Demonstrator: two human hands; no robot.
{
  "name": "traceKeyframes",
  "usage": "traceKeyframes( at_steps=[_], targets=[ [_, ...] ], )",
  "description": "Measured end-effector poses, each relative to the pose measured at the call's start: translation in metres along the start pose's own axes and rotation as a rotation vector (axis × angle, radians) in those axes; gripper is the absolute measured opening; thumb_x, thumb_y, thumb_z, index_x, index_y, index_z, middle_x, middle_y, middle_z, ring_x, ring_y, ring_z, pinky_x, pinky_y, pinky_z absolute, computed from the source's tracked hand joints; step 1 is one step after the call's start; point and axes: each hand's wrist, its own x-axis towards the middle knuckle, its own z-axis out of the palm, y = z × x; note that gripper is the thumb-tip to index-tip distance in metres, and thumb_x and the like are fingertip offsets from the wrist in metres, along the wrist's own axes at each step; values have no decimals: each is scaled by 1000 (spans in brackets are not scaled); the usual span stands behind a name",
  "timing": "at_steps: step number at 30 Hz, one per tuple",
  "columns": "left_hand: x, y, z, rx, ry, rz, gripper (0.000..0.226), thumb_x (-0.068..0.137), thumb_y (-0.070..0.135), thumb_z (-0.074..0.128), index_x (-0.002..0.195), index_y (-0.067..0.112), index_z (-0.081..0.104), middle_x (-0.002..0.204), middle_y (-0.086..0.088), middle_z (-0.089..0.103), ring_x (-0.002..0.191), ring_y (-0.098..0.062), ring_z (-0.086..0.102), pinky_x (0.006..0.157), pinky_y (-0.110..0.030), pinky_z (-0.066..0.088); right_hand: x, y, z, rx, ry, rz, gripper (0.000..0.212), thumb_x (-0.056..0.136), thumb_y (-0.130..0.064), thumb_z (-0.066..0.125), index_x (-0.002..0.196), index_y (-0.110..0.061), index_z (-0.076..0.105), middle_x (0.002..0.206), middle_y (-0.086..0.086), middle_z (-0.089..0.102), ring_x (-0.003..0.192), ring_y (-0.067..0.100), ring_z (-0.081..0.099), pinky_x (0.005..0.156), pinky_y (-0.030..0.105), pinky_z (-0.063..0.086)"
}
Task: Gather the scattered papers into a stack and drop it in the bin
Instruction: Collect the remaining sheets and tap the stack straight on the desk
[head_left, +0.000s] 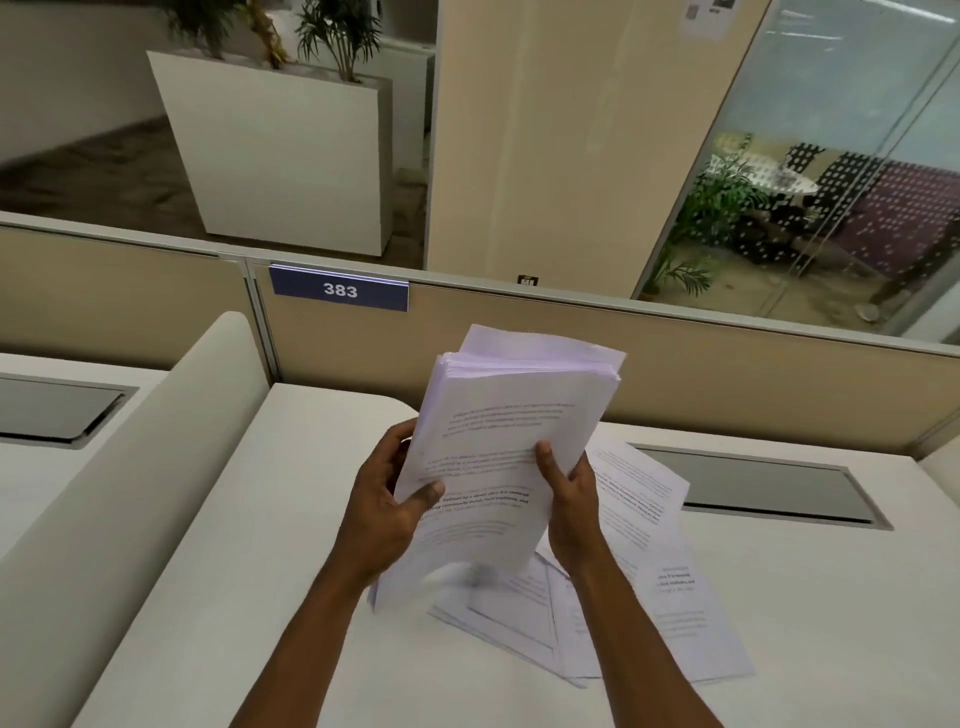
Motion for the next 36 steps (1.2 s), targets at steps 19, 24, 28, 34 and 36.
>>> traceKeyframes(
  at_steps=[19, 24, 28, 34, 36],
  targets=[
    [-150, -48, 60, 32, 56, -216, 58, 66, 20, 94, 111, 49, 71, 107, 10, 78, 96, -5, 74, 73, -17, 60, -200, 54, -105, -331, 283, -27, 62, 57, -26, 92, 114, -25, 68, 102, -17, 76, 92, 2, 72, 72, 10, 56],
    [-158, -53, 67, 139, 32, -226, 65, 66, 5, 94, 107, 51, 72, 104, 11, 79, 94, -3, 74, 76, -18, 61, -213, 63, -119, -420, 254, -9, 47, 63, -9, 95, 105, -19, 77, 94, -17, 79, 91, -1, 73, 75, 10, 56],
    [-147, -44, 78, 224, 48, -357, 41, 68, 27, 94, 95, 50, 74, 94, 18, 79, 86, -1, 75, 71, -23, 59, -210, 67, -123, -451, 274, -31, 38, 66, -10, 94, 100, -17, 78, 89, -21, 78, 89, 1, 75, 71, 8, 54],
    [-62, -2, 123, 395, -115, -392, 46, 75, 39, 87, 115, 34, 64, 104, 14, 72, 91, -8, 72, 73, -24, 59, -150, 28, -140, -326, 337, 37, 50, 77, -23, 88, 118, -34, 60, 109, -23, 73, 99, -3, 69, 82, 18, 58],
    [-19, 0, 143, 408, -181, -457, 45, 82, 37, 83, 121, 25, 65, 112, 4, 73, 97, -20, 73, 83, -38, 62, -119, 18, -151, -193, 358, 146, 49, 81, -21, 85, 124, -24, 61, 118, -6, 73, 106, 15, 71, 92, 40, 59]
  ],
)
